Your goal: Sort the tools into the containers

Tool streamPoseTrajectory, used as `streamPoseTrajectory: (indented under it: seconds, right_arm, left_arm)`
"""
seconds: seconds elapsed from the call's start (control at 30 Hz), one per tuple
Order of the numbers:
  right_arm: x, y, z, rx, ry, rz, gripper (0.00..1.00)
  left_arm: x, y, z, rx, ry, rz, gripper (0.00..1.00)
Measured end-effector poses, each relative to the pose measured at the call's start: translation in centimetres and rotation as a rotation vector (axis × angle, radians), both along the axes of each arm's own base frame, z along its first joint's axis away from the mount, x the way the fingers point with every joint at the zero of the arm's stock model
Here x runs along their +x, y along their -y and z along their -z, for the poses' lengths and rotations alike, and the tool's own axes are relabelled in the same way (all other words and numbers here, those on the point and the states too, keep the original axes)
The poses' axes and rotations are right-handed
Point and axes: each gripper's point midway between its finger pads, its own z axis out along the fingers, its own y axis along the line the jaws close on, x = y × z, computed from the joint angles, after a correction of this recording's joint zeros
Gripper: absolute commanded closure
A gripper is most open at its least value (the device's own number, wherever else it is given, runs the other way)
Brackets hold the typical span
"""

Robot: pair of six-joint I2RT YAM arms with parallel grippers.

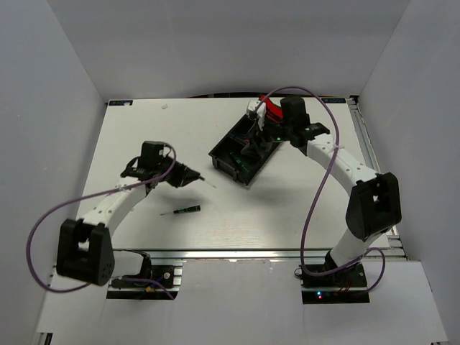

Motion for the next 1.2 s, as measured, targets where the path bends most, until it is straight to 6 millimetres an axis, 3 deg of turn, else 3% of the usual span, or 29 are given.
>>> streamPoseTrajectory:
  seconds: [0.23,0.4,0.47,0.5,0.53,0.57,0.6,0.8,1.03,1.2]
  right_arm:
    - [0.7,2.6,-1.6,0.016,0.032,0.058,0.24]
    - [0.3,4.1,-1.9,0.019,0.04,0.084,0.24]
    - [0.1,4.4,-1.7,0.019,0.035,0.089,0.24]
    - [0.0,4.5,-1.6,0.018,0.029,0.088,0.24]
    - [-0.1,4.5,-1.4,0.017,0.027,0.088,0.24]
    - [-0.2,4.6,-1.2,0.015,0.023,0.09,0.24]
    - [-0.2,4.7,-1.1,0.015,0.018,0.089,0.24]
    - [-0.7,4.5,-0.7,0.021,0.001,0.069,0.2]
    - [-1.8,3.9,-1.1,0.056,-0.008,0.0,0.22]
    - [-4.5,2.4,-0.7,0.056,0.004,-0.147,0.23]
  left_arm:
    - [6.7,8.6,-3.0,-0.095,0.189,0.252,1.0]
    - [8.3,11.9,-2.3,-0.099,0.228,0.349,1.0]
    - [8.8,12.3,-1.5,-0.087,0.218,0.362,1.0]
    - [9.1,12.4,-1.1,-0.079,0.213,0.368,0.91]
    - [9.3,12.4,-0.8,-0.074,0.208,0.371,0.91]
    - [9.5,12.5,-0.5,-0.068,0.202,0.375,0.7]
    - [9.6,12.5,-0.1,-0.061,0.196,0.38,0.64]
    - [10.6,12.9,0.1,-0.052,0.195,0.392,0.45]
    - [11.0,13.1,-0.7,-0.045,0.214,0.4,0.47]
    - [11.6,12.3,-2.6,0.018,0.304,0.426,0.47]
